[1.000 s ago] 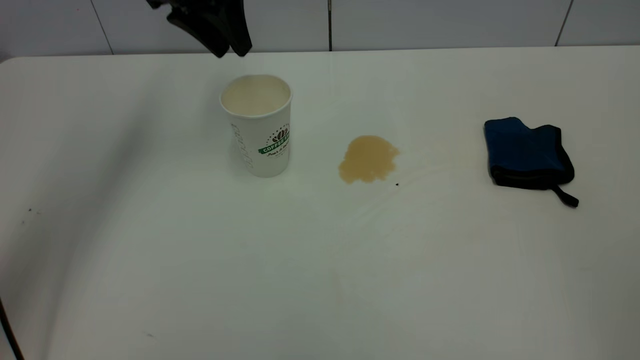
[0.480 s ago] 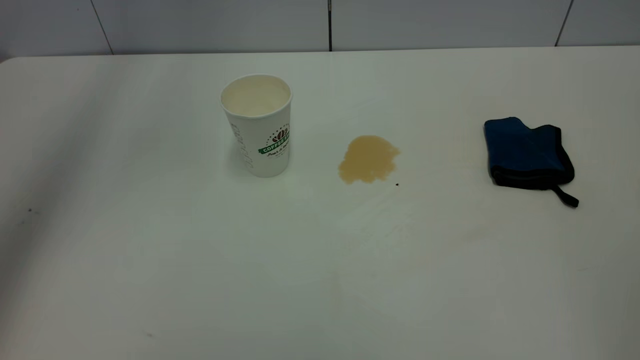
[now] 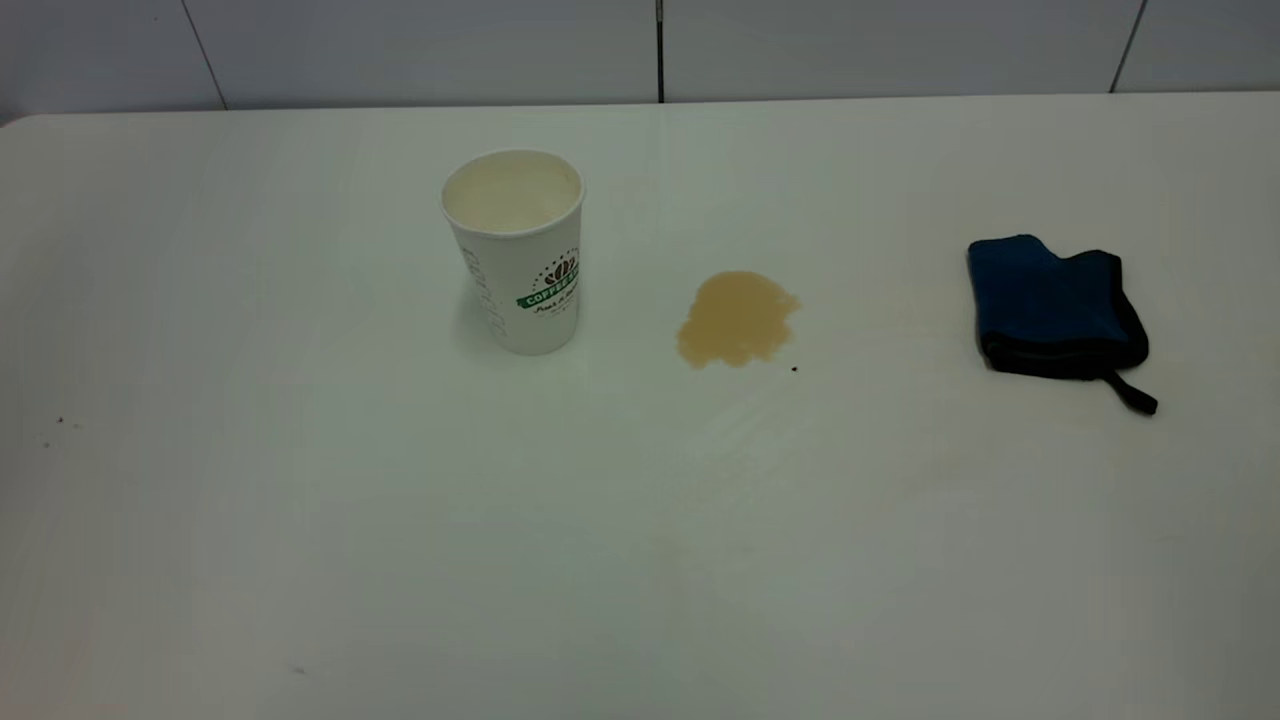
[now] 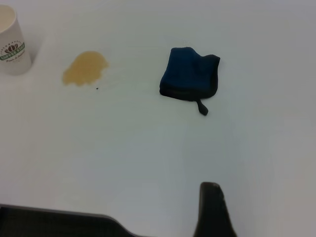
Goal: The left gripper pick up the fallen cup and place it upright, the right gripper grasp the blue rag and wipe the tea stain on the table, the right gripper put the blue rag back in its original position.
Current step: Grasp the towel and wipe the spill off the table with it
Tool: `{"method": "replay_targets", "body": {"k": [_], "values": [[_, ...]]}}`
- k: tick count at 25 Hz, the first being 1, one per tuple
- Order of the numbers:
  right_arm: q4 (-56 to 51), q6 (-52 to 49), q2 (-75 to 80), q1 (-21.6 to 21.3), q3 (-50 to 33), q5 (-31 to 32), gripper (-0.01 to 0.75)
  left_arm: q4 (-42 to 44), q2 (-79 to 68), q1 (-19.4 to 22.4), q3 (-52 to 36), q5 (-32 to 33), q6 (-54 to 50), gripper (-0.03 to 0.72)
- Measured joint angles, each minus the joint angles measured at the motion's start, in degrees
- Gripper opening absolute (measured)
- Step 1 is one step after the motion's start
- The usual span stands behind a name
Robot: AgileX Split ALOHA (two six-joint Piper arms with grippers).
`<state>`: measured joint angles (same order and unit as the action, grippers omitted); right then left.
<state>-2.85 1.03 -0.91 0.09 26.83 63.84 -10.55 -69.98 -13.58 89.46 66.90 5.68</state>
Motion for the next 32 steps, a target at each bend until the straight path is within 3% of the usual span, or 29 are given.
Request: {"method": "replay_targets", "body": {"k": [4, 9, 16, 20, 29, 32], "values": [[0.0, 0.0, 0.0, 0.0, 0.0, 0.0, 0.553, 5.14, 12.21, 0.0, -18.91, 0.0, -0.98, 0.414], [0.0, 0.0, 0.0, 0.0, 0.0, 0.0, 0.553, 7.93, 23.74, 0.0, -37.8, 0.0, -1.37, 0.506], [0.0, 0.0, 0.0, 0.0, 0.0, 0.0, 0.553, 10.01, 35.39, 0.0, -56.28, -1.02, -2.68, 0.526], [0.0, 0.0, 0.0, 0.0, 0.0, 0.0, 0.553, 13.48, 39.95, 0.0, -61.33, -2.63, -5.68, 0.526], [0.0, 0.0, 0.0, 0.0, 0.0, 0.0, 0.553, 13.88, 49.46, 0.07, -61.88, -3.44, -5.98, 0.526], [0.0, 0.0, 0.0, 0.0, 0.0, 0.0, 0.553, 13.88, 53.55, 2.67, -61.88, -3.38, -5.98, 0.526]]}}
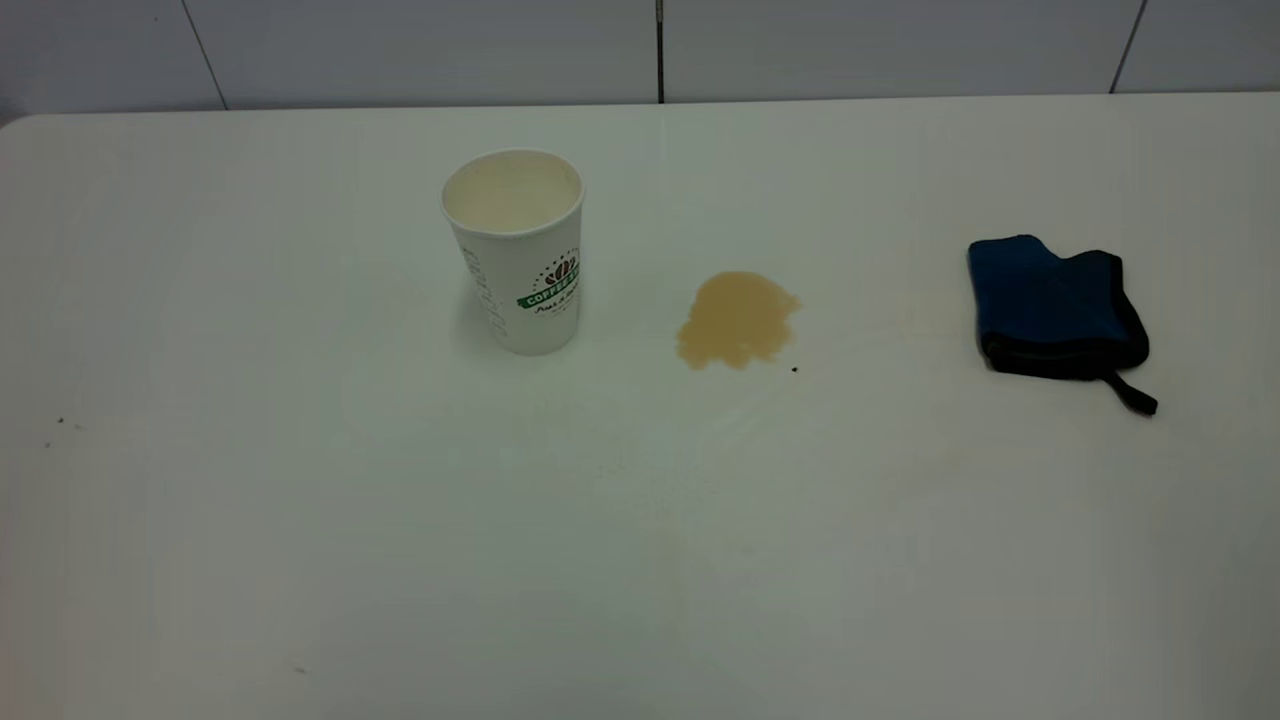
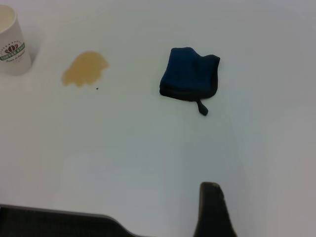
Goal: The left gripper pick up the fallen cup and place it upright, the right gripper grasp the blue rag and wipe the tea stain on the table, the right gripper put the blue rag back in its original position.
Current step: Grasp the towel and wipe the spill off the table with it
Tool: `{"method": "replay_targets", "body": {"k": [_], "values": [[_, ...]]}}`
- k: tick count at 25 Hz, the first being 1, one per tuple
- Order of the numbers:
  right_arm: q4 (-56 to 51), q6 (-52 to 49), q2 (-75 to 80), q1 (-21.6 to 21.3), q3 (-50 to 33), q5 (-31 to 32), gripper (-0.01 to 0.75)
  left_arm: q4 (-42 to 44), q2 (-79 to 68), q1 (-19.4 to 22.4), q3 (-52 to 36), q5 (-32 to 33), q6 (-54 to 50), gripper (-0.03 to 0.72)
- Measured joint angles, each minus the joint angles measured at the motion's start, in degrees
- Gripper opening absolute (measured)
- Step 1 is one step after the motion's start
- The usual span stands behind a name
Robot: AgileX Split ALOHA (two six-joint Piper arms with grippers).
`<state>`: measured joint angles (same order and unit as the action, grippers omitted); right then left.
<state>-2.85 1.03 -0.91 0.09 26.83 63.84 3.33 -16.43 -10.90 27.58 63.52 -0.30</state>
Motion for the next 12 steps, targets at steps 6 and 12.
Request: {"method": "replay_targets", "body": {"k": [6, 12], "values": [[0.0, 0.0, 0.0, 0.0, 0.0, 0.0, 0.553, 0.05, 8.93, 9.27, 0.0, 0.19, 0.0, 0.526], [0.0, 0.0, 0.0, 0.0, 0.0, 0.0, 0.553, 0.04, 17.2, 11.88, 0.0, 0.68, 0.0, 0.526]]}}
